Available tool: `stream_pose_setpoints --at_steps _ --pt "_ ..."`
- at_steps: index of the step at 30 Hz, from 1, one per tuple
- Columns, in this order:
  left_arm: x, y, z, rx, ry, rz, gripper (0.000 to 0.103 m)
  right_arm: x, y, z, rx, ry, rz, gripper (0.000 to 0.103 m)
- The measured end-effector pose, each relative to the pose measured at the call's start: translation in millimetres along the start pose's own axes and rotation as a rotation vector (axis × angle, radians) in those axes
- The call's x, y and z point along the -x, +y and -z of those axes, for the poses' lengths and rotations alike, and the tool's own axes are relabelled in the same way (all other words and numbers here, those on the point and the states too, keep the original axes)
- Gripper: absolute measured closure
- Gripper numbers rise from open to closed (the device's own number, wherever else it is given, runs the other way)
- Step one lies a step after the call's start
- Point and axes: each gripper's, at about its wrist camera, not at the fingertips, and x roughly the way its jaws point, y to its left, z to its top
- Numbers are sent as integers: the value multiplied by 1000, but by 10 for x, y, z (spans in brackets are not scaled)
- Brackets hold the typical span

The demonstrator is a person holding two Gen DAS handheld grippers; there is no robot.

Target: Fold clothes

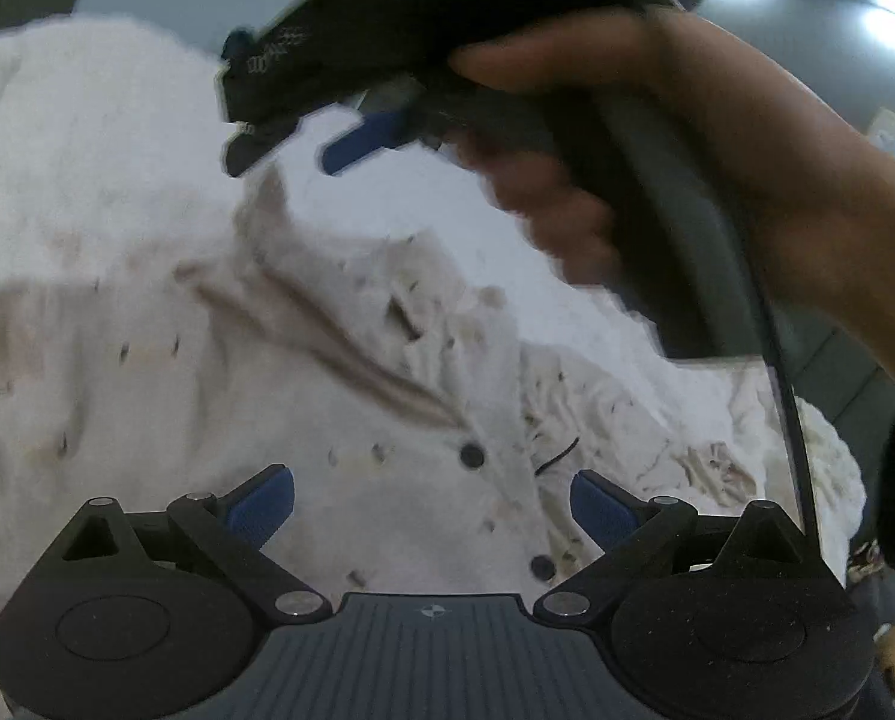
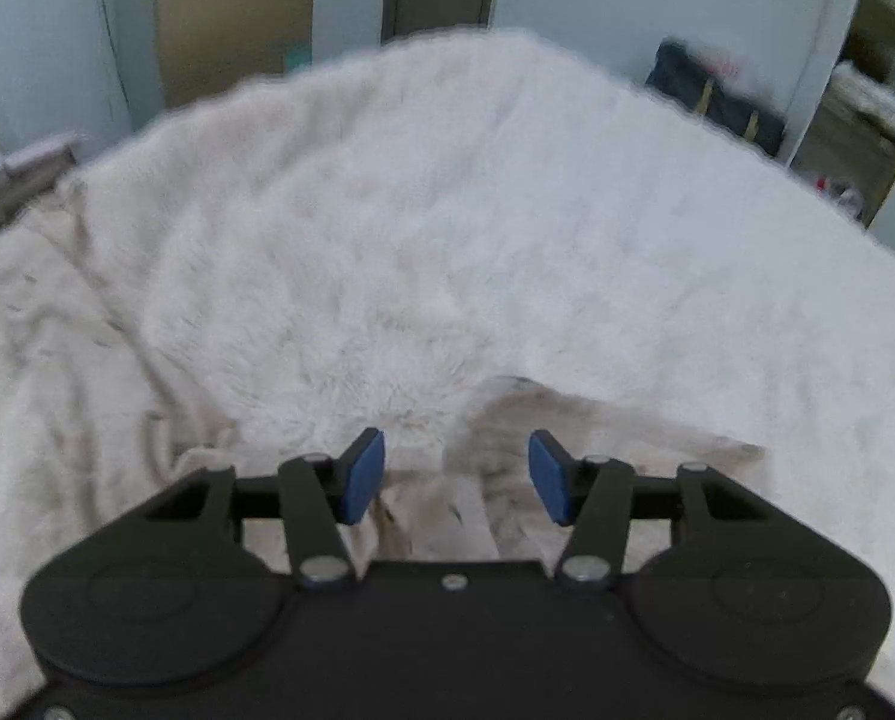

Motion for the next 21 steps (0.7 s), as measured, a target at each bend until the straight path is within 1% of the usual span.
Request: stream_pose_setpoints --at_steps 1,2,4,6,8,9,10,11,12,13,14,15,16,17,18,20,21 --pt "-12 26 6 8 7 -2 6 -143 12 -56 22 36 29 97" --pt "-25 61 6 21 12 -9 6 -240 7 -111 36 53 48 102" --pt "-62 148 5 56 28 -25 6 -179 -107 -222 7 -4 33 102" --pt "-99 194 32 61 58 -49 6 -106 -328 -370 -57 -69 30 102" --pt "-113 187 68 40 71 -73 6 -162 -552 -441 -103 -92 32 102" --pt "-127 180 83 23 77 -88 6 -224 -648 -451 -121 -89 37 102" --pt "-138 177 92 15 82 -95 6 -355 -747 -439 -131 -69 52 102" --pt "-149 178 99 11 88 -99 6 -526 -805 -393 -114 -31 69 101" --pt "-159 183 106 13 92 -102 6 -679 -814 -320 -78 23 75 101" --pt "-169 191 113 18 95 -103 6 -879 -813 -206 -25 108 84 101" --pt "-179 199 120 24 98 -104 6 -923 -816 -164 -12 131 95 101" --pt "-189 206 127 29 101 -106 6 -925 -836 -122 -6 140 97 98" --pt "-187 202 130 31 102 -107 6 -820 -895 -100 -16 110 84 94" --pt "-177 193 127 31 99 -105 6 -692 -954 -124 -26 68 86 84" --pt "-167 186 124 31 96 -102 6 -565 -1014 -147 -36 26 87 71" --pt "-140 180 105 36 86 -98 6 -326 -1146 -191 -53 -48 109 56" --pt "-125 179 95 39 80 -96 6 -229 -1224 -211 -61 -71 129 54"
